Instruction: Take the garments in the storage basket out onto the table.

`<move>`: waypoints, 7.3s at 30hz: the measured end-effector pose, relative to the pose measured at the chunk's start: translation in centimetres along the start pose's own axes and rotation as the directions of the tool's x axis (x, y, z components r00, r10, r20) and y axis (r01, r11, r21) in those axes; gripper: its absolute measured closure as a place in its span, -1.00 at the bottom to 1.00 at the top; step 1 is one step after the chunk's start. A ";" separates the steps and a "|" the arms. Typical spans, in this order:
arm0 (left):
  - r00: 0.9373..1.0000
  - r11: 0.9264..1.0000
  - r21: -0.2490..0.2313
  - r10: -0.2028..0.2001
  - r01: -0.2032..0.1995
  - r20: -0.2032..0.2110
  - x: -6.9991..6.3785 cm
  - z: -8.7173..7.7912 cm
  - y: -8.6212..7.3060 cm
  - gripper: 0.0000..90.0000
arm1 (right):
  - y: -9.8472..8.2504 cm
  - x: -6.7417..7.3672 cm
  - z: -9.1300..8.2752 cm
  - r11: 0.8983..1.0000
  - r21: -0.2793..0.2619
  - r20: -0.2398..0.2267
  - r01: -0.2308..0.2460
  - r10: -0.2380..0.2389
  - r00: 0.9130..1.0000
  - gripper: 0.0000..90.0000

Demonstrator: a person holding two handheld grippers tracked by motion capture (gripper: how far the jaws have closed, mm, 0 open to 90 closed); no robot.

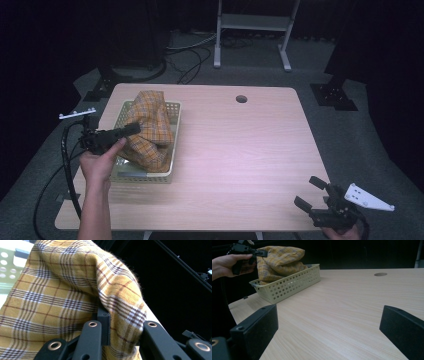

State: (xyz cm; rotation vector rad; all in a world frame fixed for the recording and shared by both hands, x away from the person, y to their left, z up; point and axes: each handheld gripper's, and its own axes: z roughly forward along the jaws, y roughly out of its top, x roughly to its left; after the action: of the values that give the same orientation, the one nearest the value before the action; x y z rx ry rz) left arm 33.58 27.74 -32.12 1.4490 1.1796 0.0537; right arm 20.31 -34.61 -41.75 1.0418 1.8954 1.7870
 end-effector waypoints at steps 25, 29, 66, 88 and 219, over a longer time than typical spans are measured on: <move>0.981 0.983 -0.163 -0.059 0.090 0.185 -1.7 -3.0 -0.5 0.74 | -0.1 0.3 0.2 1.000 0.003 -0.008 0.003 -0.003 1.000 -0.96; 0.973 0.980 -0.169 -0.070 0.109 0.219 -2.0 -3.2 -0.3 0.74 | -0.1 0.3 0.1 1.000 0.003 -0.009 0.006 -0.006 1.000 -0.96; 0.939 0.975 -0.207 -0.002 0.078 0.345 -7.1 -2.1 2.5 0.74 | 0.0 0.2 -0.4 1.000 -0.021 0.009 0.007 -0.007 1.000 -0.96; 0.918 0.985 -0.162 0.016 0.053 0.397 -9.5 1.6 3.1 0.73 | 0.0 0.0 -0.7 1.000 -0.027 0.013 0.002 -0.002 1.000 -0.96; 0.966 0.985 0.170 -0.076 0.034 0.246 -11.4 25.2 -3.0 0.72 | -0.2 -0.6 -1.9 0.998 -0.063 0.027 -0.020 0.021 0.999 -0.96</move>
State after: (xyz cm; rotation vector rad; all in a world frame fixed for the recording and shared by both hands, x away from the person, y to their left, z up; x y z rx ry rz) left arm 42.15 1.49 -35.24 1.5153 1.0322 -0.2661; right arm 19.40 -36.36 -41.79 1.0619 1.8074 1.8215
